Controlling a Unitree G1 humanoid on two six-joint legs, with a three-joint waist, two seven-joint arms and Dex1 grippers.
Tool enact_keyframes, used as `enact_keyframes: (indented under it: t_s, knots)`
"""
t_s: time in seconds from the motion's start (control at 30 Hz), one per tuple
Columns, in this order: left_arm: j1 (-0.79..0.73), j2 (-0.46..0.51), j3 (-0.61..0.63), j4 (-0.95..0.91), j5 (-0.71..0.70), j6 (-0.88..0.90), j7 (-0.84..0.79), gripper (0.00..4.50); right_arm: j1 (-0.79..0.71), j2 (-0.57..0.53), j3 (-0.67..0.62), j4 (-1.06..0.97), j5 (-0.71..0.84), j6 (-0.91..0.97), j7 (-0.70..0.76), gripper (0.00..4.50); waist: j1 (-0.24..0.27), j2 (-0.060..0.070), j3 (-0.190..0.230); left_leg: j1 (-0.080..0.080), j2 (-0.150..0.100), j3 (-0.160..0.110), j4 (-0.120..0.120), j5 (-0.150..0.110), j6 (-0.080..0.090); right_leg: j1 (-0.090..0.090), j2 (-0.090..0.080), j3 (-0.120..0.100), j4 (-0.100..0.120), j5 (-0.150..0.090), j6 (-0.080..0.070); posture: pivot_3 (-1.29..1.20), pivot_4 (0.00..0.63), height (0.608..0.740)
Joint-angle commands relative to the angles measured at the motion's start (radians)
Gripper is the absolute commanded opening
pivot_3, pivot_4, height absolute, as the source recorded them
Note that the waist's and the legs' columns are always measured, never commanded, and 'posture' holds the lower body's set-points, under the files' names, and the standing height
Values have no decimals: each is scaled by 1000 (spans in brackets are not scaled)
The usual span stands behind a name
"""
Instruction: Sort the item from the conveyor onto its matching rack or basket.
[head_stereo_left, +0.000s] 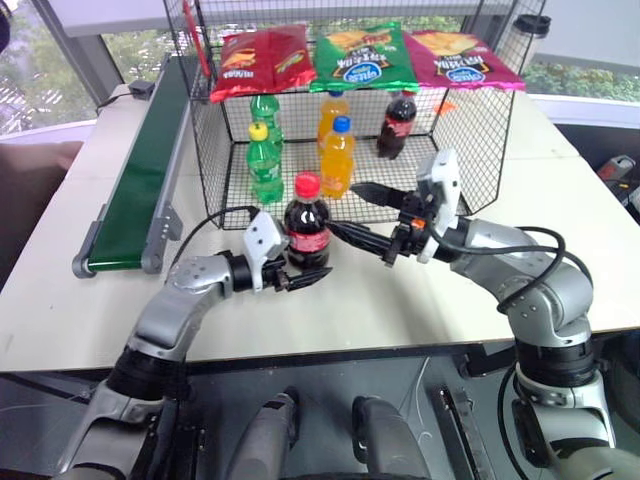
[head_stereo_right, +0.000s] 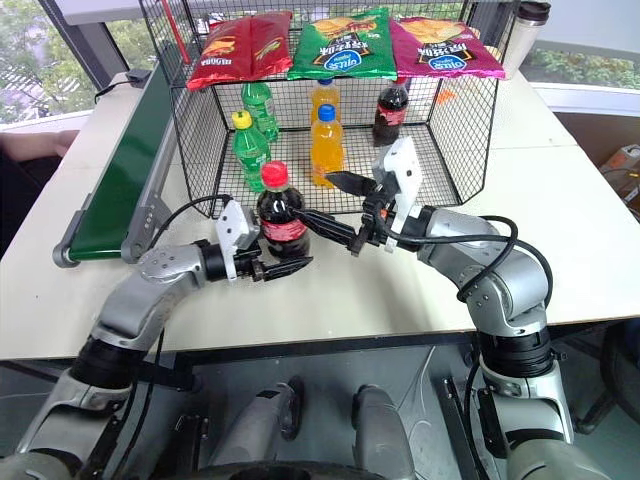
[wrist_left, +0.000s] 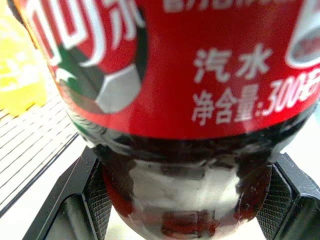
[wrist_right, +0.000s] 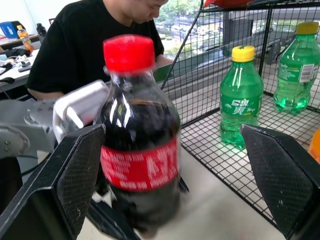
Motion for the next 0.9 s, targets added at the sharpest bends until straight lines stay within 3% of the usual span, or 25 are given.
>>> enact_keyframes:
  t_s: [0.03, 0.33, 0.43, 0.6, 0.8, 0.83, 0.87, 0.9]
  knots:
    - [-51, -40, -20, 9, 31, -75, -22, 3009, -27, 1, -25, -43, 21, -6, -15, 4500, -1, 0, 0, 0, 0, 0, 0, 0, 0, 0, 0, 0, 0, 0, 0, 0, 150, 738]
    - [-88, -118, -46, 81, 86, -125, -40, 3009, -49, 8, -9, -44, 23, -3, -36, 4500, -4, 0, 0, 0, 0, 0, 1, 1, 2, 0, 1, 0, 1, 0, 0, 0, 150, 738]
    - [-94, -134, -40, 82, 87, -120, -36, 3009, -59, 16, -7, -33, 22, -2, -42, 3662, -4, 0, 0, 0, 0, 0, 1, 1, 3, 0, 1, 0, 1, 0, 1, 0, 150, 738]
    - [-106, -163, -6, 90, 77, -97, -3, 3009, -63, 20, 6, -28, 20, 9, -41, 1219, -4, 0, 0, 0, 0, 0, 1, 2, 3, 0, 1, 0, 1, 0, 1, 0, 150, 738]
    - [-126, -200, 36, 109, 84, -83, 70, 3009, -68, 25, 4, -25, 23, 27, -58, 1177, -3, 0, 0, 0, 0, 0, 2, 2, 3, 0, 2, 0, 2, 1, 2, 0, 150, 738]
    - [-130, -204, 45, 112, 76, -78, 70, 4072, -69, 27, 2, -26, 25, 29, -60, 1177, -3, 0, 0, 0, 0, 0, 2, 2, 3, 0, 2, 0, 2, 1, 3, 0, 150, 738]
    - [-134, -208, 53, 111, 67, -71, 70, 4410, -70, 28, 0, -26, 25, 31, -62, 1177, -3, 0, 0, 0, 0, 0, 2, 2, 3, 0, 2, 0, 2, 1, 3, 0, 150, 738]
    - [-138, -213, 60, 111, 64, -67, 73, 4477, -71, 29, -2, -25, 25, 32, -64, 1177, -3, 0, 0, 0, 0, 0, 2, 2, 3, 0, 2, 0, 2, 1, 3, 0, 150, 738]
